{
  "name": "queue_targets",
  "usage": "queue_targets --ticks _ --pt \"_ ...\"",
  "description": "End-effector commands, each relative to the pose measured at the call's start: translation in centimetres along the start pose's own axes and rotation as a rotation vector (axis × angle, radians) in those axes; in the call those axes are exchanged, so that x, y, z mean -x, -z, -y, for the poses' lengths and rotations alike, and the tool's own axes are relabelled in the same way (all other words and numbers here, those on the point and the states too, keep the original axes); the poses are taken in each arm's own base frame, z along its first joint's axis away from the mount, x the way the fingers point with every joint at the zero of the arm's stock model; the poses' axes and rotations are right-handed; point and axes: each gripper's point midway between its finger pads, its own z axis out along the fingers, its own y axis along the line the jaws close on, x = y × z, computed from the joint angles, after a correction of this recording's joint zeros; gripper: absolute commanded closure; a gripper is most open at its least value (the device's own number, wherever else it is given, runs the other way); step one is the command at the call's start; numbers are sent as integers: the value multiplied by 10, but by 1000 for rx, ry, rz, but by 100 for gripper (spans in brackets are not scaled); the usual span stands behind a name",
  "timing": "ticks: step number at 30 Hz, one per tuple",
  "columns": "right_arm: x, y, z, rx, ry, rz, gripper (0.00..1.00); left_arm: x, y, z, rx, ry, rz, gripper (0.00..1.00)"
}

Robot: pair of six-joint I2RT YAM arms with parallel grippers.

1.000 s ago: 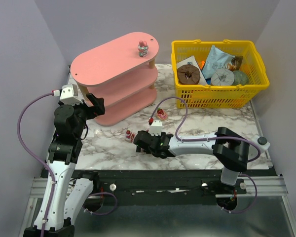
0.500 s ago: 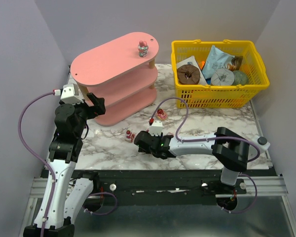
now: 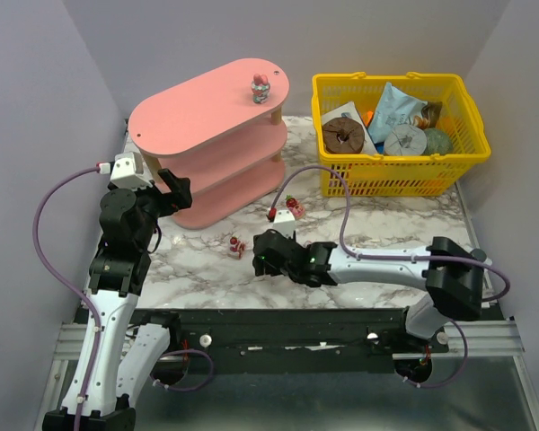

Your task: Place and organize the plastic toys onto the shelf

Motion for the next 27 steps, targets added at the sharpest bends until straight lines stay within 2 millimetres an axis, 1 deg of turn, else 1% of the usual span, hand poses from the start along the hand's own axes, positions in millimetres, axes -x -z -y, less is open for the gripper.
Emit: queue_targets --ticks 1,3,5,7,8,10,11,12,13,14,15,16,17,18,19,20,21,22,23,24,25,26,27 --pt "37 39 -34 172 139 43 77 1 0 -4 13 2 8 1" --pt "54 56 -40 210 212 72 77 1 0 -5 19 -3 10 1" --pt "81 76 -45 222 278 125 76 2 0 -7 27 -6 11 1" --pt "97 88 -45 223 322 157 76 3 0 -8 34 -9 15 1" --pt "117 101 -53 250 351 198 76 3 1 -9 38 -7 16 1" --pt "141 116 -54 269 366 240 75 4 1 -11 46 -11 21 1" --pt "159 130 -62 312 390 273 75 4 1 -12 49 -12 22 1" --pt "170 136 -66 329 397 290 75 5 1 -12 51 -13 24 1" --pt "181 140 -65 332 405 304 75 6 1 -13 56 -14 25 1" --pt "190 145 -69 358 444 316 75 8 1 -15 64 -13 30 1" --pt "213 163 -79 392 442 368 75 9 1 -15 64 -13 33 1" --pt "220 158 -77 380 453 358 75 10 1 -16 67 -12 34 1" --pt "229 162 -83 410 473 360 74 10 1 -17 68 -11 35 1" --pt "258 177 -86 427 453 409 74 10 0 -17 63 -10 31 1" --pt "259 166 -89 423 469 372 74 10 0 -17 64 -7 30 1" --pt "264 167 -93 446 487 367 74 10 -1 -18 65 -6 29 1" --pt "275 164 -90 434 483 370 74 9 -1 -17 62 -5 25 1" --pt "294 179 -93 448 479 404 74 8 -1 -17 58 -6 22 1" --pt "293 165 -99 463 501 373 73 8 -1 -17 61 -6 24 1" --pt "301 164 -100 467 497 381 72 8 -1 -18 63 -6 23 1" --pt "320 175 -96 457 483 416 72 8 -1 -18 61 -6 23 1" --pt "320 163 -101 477 501 399 72 8 -1 -18 61 -6 24 1" --pt "327 161 -100 475 503 408 70 7 -2 -18 62 -4 21 1"
